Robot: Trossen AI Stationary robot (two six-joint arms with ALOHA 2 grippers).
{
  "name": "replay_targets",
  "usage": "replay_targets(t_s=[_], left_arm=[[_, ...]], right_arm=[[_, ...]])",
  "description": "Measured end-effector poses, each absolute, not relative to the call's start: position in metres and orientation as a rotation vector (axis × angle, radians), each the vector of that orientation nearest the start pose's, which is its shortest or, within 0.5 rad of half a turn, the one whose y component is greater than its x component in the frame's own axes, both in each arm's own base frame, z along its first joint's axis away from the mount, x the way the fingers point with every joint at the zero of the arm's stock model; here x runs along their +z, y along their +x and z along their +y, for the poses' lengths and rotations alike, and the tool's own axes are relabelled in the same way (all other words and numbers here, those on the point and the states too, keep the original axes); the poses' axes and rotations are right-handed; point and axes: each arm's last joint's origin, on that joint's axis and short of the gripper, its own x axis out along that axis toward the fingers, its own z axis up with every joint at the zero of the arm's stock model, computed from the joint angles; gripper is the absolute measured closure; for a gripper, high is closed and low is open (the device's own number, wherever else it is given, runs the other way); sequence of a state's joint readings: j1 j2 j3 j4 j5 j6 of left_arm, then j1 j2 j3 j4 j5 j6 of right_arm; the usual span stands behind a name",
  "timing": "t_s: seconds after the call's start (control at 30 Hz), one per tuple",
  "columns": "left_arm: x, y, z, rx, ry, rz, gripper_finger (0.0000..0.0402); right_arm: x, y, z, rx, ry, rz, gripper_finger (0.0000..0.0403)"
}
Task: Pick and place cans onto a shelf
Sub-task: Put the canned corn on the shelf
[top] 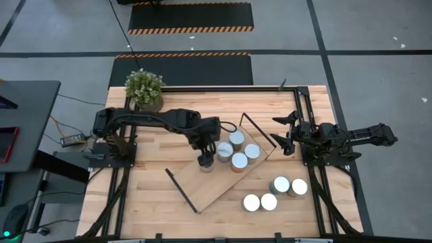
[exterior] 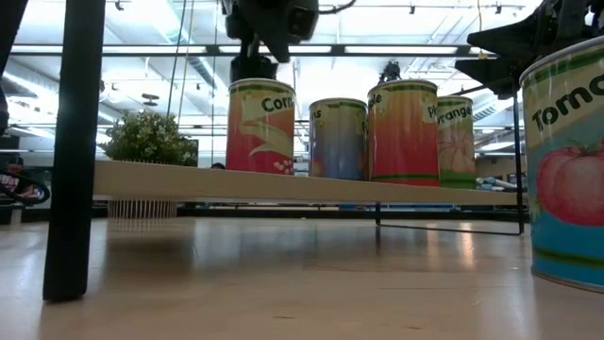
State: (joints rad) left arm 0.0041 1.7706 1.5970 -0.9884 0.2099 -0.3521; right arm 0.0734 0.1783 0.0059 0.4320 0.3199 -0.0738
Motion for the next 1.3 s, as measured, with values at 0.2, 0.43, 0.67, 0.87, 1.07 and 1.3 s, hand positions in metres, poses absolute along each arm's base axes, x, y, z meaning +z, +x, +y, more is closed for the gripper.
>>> replay_targets(t_s=[0.2, 0.43, 0.67, 0.87, 1.07, 1.3], left_arm=[[0.316, 0.336, -0.01, 0.005, -0.293, 1.182, 0.0046], [0.32, 0.318, -0.035, 0.099, -0.055, 1.25, 0.0046], [0.298, 0.335, -0.048, 0.162, -0.017, 1.278, 0.0046], [0.281, 0.346, -0.051, 0.126, -0.108, 1.333, 0.0046], [0.279, 0.347, -0.052, 0.13, -0.118, 1.334, 0.0046], [0.291, 0.354, -0.052, 0.136, -0.107, 1.26, 0.0046]], right_arm=[[0.192, 0.104, -0.001, -0.254, -0.022, -0.246, 0.0056], [0.192, 0.104, -0.001, -0.255, -0.022, -0.247, 0.0056], [0.192, 0.104, -0.001, -0.254, -0.022, -0.247, 0.0056], [0.192, 0.104, -0.001, -0.255, -0.022, -0.247, 0.0056], [0.192, 0.104, -0.002, -0.255, -0.022, -0.247, 0.0056], [0.192, 0.104, -0.001, -0.255, -0.022, -0.247, 0.0056]])
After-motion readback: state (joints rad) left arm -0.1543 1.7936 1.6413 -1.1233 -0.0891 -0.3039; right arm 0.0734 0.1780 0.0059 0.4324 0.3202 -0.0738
